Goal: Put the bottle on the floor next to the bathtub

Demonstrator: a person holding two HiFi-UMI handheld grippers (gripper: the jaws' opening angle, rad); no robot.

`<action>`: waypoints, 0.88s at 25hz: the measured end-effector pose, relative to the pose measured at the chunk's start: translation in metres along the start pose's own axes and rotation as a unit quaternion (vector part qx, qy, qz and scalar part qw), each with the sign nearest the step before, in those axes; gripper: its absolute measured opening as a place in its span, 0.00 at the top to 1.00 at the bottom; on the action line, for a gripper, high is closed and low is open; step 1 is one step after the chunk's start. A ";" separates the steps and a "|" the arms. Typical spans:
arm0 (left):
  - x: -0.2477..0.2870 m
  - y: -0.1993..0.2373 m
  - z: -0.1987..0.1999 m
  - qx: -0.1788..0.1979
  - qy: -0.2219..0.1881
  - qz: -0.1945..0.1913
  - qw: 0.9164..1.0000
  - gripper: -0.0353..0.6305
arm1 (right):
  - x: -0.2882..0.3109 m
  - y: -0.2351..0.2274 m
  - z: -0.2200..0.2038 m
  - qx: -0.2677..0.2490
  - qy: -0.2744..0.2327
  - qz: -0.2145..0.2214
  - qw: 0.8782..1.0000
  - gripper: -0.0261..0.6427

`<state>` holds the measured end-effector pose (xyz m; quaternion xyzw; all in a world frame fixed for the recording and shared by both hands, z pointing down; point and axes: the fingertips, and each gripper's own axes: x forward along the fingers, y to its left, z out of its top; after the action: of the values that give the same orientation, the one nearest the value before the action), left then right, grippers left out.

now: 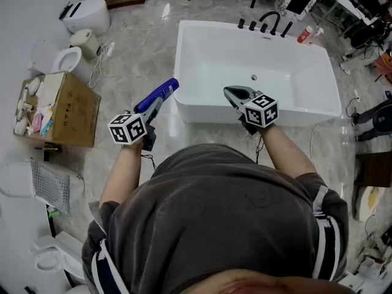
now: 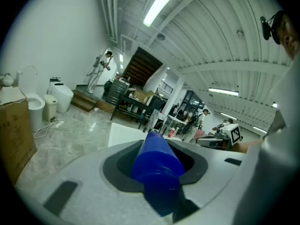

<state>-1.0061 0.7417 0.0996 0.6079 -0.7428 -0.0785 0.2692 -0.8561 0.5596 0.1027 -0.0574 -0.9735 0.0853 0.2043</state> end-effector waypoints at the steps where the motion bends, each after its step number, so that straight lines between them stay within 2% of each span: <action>1: 0.000 0.000 0.000 0.000 0.000 -0.001 1.000 0.74 | 0.000 0.000 0.000 0.000 0.000 0.000 1.000 0.97; 16: -0.004 0.007 0.000 -0.003 -0.001 -0.007 1.000 0.74 | 0.011 0.013 0.005 0.006 -0.008 0.012 1.000 0.97; 22: -0.006 0.026 0.000 -0.012 0.002 -0.028 1.000 0.74 | 0.023 0.022 0.000 0.019 0.003 -0.005 1.000 0.97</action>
<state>-1.0281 0.7539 0.1090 0.6257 -0.7236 -0.0936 0.2760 -0.8751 0.5839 0.1070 -0.0492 -0.9714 0.1026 0.2082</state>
